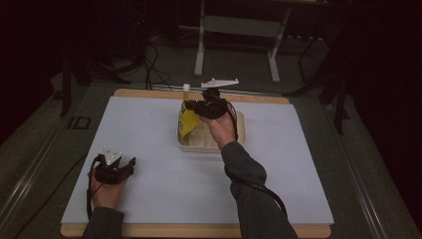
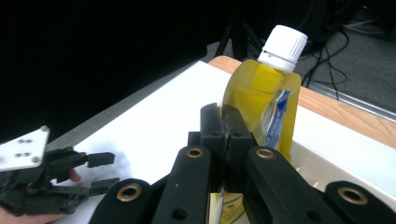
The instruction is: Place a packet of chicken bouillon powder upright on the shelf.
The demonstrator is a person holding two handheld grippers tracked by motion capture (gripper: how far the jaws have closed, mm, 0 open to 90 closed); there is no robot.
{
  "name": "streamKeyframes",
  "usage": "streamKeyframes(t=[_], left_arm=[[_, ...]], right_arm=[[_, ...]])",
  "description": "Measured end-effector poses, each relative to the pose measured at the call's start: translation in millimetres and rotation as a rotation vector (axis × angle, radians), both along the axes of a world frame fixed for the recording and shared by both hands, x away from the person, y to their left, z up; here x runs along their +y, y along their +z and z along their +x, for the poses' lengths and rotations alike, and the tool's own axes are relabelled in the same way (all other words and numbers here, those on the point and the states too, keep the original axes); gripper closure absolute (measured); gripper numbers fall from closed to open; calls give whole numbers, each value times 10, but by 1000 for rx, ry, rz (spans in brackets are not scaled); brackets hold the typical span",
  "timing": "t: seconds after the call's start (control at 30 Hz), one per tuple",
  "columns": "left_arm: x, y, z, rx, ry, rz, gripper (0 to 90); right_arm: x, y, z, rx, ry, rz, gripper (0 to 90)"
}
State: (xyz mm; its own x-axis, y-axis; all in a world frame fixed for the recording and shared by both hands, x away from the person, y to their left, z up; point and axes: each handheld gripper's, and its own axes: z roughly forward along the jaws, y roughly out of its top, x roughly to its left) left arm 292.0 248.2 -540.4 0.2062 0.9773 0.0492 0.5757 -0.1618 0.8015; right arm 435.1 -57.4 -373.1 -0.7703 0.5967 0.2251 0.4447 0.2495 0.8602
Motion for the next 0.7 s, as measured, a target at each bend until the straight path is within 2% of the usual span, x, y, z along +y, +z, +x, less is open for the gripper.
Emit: streamKeyframes(t=[0.2,0.5,0.7], left_arm=[[1,0,1,1,-1,1,449],[0,1,-1,0,0,-2,448],[2,2,-1,1,-1,-2,447]], right_arm=[[34,-71,49,27,-42,-7,900],[9,-123,131,64,-87,25,900],[-34,-140,183,132,-121,62,900]])
